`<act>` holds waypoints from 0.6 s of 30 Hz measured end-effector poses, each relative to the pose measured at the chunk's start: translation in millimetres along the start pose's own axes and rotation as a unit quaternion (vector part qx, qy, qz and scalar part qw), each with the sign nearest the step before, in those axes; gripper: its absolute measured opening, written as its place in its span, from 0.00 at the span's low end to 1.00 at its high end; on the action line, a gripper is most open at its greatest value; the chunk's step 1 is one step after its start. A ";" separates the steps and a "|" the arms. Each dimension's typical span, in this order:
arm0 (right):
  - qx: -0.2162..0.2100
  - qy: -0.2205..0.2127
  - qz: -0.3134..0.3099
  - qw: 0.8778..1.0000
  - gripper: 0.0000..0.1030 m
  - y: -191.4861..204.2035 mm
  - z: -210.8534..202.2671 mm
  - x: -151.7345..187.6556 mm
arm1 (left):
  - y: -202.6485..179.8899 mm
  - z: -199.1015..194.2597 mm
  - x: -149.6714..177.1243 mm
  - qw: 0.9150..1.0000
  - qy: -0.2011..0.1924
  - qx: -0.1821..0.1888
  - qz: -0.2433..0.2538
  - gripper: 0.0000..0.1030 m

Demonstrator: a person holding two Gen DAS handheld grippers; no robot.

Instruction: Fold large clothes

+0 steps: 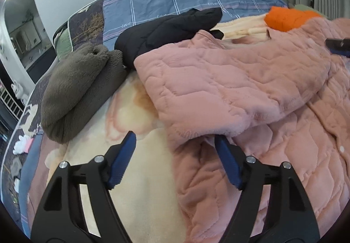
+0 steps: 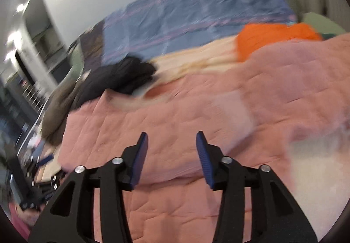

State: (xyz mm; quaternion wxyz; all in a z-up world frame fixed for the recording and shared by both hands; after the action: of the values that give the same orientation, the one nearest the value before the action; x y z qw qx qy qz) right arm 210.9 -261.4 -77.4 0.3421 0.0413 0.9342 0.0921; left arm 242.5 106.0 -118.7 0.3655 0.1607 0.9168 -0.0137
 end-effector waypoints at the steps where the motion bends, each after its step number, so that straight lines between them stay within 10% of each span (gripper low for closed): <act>1: 0.019 0.025 -0.004 0.999 0.48 -2.7 18.8 8.3 | 1.3 2.2 -0.6 1.000 0.002 -0.002 0.000 0.74; 4: 0.040 0.020 -0.014 0.999 0.47 -6.6 53.2 18.5 | 18.8 7.5 1.5 0.998 0.015 -0.061 0.006 0.68; 9: 0.057 0.005 -0.040 0.998 0.49 -4.5 42.9 19.1 | 37.7 -5.3 19.5 0.998 0.015 -0.053 -0.017 0.66; 11: 0.050 0.009 -0.031 0.998 0.49 -6.1 45.6 17.3 | 40.8 -17.1 21.3 0.997 0.017 -0.070 -0.028 0.28; 18: 0.038 0.004 -0.033 0.999 0.56 -2.1 45.5 20.1 | -15.4 -54.1 -48.4 0.994 -0.070 0.066 -0.054 0.24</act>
State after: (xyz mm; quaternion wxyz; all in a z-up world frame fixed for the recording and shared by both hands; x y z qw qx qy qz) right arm 225.0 -254.1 -124.7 0.3395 0.0233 0.9392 0.0453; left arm 234.8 85.3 -47.8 0.4162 0.1332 0.8933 -0.1051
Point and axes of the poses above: each gripper's, at about its wrist camera, not at the fingertips, and z roughly the way its jaws point, y to its left, x to its underside, the point moved 8 cm from there along z, roughly the way its jaws point, and after that the axes turned 11 degrees about x, right-handed, at the moved point
